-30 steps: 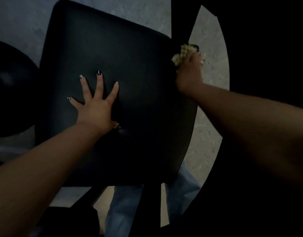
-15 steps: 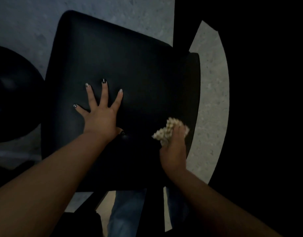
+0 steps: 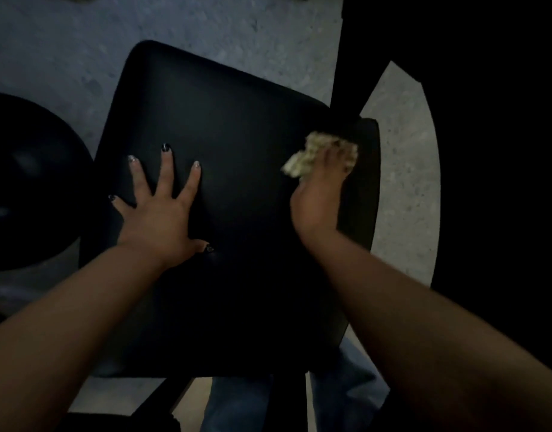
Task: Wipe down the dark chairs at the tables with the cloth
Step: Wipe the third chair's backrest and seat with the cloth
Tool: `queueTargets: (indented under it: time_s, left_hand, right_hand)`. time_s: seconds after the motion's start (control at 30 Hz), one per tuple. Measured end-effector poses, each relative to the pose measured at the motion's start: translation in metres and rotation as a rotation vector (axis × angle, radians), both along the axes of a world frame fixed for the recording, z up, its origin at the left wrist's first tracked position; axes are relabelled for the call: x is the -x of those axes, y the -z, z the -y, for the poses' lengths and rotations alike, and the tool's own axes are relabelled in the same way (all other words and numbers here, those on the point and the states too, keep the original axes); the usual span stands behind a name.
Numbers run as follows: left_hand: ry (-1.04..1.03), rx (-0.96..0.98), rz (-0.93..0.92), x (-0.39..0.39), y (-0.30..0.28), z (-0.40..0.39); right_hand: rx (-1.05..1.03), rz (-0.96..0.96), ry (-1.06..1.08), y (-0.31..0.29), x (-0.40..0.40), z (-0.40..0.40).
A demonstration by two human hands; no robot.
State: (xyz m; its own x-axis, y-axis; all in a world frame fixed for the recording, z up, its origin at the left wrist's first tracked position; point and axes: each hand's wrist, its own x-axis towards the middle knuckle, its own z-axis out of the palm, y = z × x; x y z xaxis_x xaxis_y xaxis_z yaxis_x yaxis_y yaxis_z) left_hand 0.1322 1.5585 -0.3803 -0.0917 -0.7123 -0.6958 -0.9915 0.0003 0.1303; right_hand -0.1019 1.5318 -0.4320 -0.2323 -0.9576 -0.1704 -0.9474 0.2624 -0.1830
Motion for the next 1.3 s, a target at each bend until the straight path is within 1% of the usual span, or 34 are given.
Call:
queueTargets:
  time_s: [0.03, 0.1, 0.13, 0.17, 0.2, 0.23, 0.27, 0.3, 0.37, 0.4, 0.43, 0.47, 0.5, 0.53, 0.57, 0.6, 0.63, 0.67, 0.73, 0.77, 0.8, 0.87, 0.9, 0.93, 0.97, 1.0, 1.03, 1.1, 1.13, 1.17, 1.2, 1.23, 1.27, 1.3]
  left_hand:
    - [-0.006, 0.007, -0.003, 0.001, 0.001, 0.0]
    - [-0.028, 0.02, -0.015, 0.001, 0.001, -0.001]
    - [-0.036, 0.028, -0.022, 0.0, 0.002, -0.002]
    - [-0.041, 0.035, -0.026, 0.0, 0.003, -0.002]
    - [-0.044, 0.041, -0.025, -0.001, 0.004, -0.003]
    - [-0.048, 0.045, -0.022, -0.001, 0.004, -0.003]
    - [-0.05, 0.048, -0.021, -0.001, 0.005, -0.004]
    - [-0.048, 0.049, -0.022, -0.001, 0.005, -0.004]
    - [-0.041, 0.053, -0.021, -0.001, 0.006, -0.003]
    - [-0.039, 0.056, -0.016, -0.002, 0.006, -0.003]
    - [-0.036, 0.059, -0.011, -0.002, 0.007, -0.003]
    - [-0.035, 0.064, -0.009, -0.003, 0.007, -0.003]
    - [-0.035, 0.07, -0.011, -0.003, 0.006, -0.003]
    - [-0.035, 0.072, -0.017, -0.004, 0.005, -0.003]
    - [-0.034, 0.072, -0.027, -0.004, 0.004, -0.003]
    - [-0.031, 0.074, -0.044, -0.006, 0.003, -0.004]
    - [-0.038, 0.079, -0.065, -0.008, 0.002, -0.003]
    - [-0.065, 0.089, -0.086, -0.012, 0.001, -0.003]
    - [-0.135, 0.135, -0.083, -0.022, -0.001, 0.0]
    - [-0.147, 0.152, -0.047, -0.027, -0.001, 0.002]
    - [-0.15, 0.145, -0.009, -0.032, -0.001, 0.004]
    - [-0.195, 0.069, 0.003, -0.038, 0.0, 0.009]
    - [-0.225, 0.036, -0.022, -0.039, 0.001, 0.009]
    - [-0.245, 0.023, -0.044, -0.039, 0.002, 0.009]
    - [-0.255, 0.023, -0.059, -0.038, 0.003, 0.008]
    - [-0.261, 0.03, -0.067, -0.037, 0.004, 0.007]
    - [-0.265, 0.036, -0.073, -0.037, 0.005, 0.007]
    - [-0.268, 0.042, -0.077, -0.038, 0.006, 0.006]
    - [-0.263, 0.046, -0.076, -0.038, 0.006, 0.006]
    - [-0.263, 0.055, -0.076, -0.038, 0.007, 0.005]
    - [-0.267, 0.065, -0.074, -0.038, 0.007, 0.005]
    - [-0.275, 0.07, -0.075, -0.037, 0.007, 0.004]
    - [-0.288, 0.073, -0.078, -0.036, 0.007, 0.004]
    - [-0.298, 0.073, -0.083, -0.036, 0.007, 0.004]
  right_hand:
    - [-0.004, 0.068, -0.128, -0.002, -0.006, -0.017]
    - [-0.062, 0.168, -0.474, -0.012, 0.008, -0.033]
    - [-0.093, 0.153, -0.648, -0.016, 0.027, -0.027]
    - [-0.118, 0.118, -0.76, -0.02, 0.046, -0.014]
    - [-0.147, 0.061, -0.77, -0.023, 0.061, 0.001]
    - [-0.16, -0.001, -0.698, -0.023, 0.071, 0.014]
    - [-0.146, -0.035, -0.572, -0.02, 0.074, 0.025]
    - [-0.12, -0.016, -0.424, -0.017, 0.067, 0.031]
    - [-0.064, 0.054, -0.14, -0.012, 0.03, 0.029]
    - [-0.042, 0.071, -0.035, -0.01, 0.006, 0.022]
    - [-0.007, 0.113, 0.009, -0.008, -0.016, 0.012]
    - [0.029, 0.202, -0.033, -0.006, -0.037, -0.003]
    - [0.052, 0.288, -0.156, -0.009, -0.055, -0.018]
    - [0.058, 0.346, -0.341, -0.012, -0.063, -0.031]
    - [0.04, 0.323, -0.559, -0.014, -0.058, -0.036]
    - [0.028, 0.277, -0.721, -0.016, -0.045, -0.029]
    - [0.008, 0.233, -0.797, -0.016, -0.029, -0.015]
    - [-0.042, 0.26, -0.735, -0.018, -0.014, 0.001]
    - [-0.066, 0.348, -0.402, -0.014, 0.008, 0.036]
    - [-0.047, 0.287, -0.273, -0.012, 0.011, 0.049]
    - [-0.035, 0.215, -0.177, -0.011, 0.01, 0.058]
    - [0.044, 0.207, -0.055, -0.006, -0.005, 0.062]
    - [0.076, 0.248, -0.007, -0.006, -0.021, 0.057]
    - [0.077, 0.255, -0.011, -0.007, -0.039, 0.048]
    - [0.092, 0.271, -0.093, -0.007, -0.057, 0.034]
    - [0.087, 0.307, -0.251, -0.007, -0.072, 0.019]
    - [0.09, 0.342, -0.459, -0.009, -0.083, 0.007]
    - [0.054, 0.354, -0.833, -0.015, -0.08, 0.005]
    - [0.055, 0.326, -0.962, -0.016, -0.068, 0.021]
    - [0.047, 0.292, -1.017, -0.015, -0.058, 0.038]
    - [0.018, 0.239, -1.005, -0.016, -0.053, 0.058]
    - [-0.012, 0.222, -0.903, -0.012, -0.048, 0.077]
    - [-0.014, 0.26, -0.708, -0.008, -0.048, 0.092]
    - [0.034, 0.296, -0.508, -0.005, -0.055, 0.1]
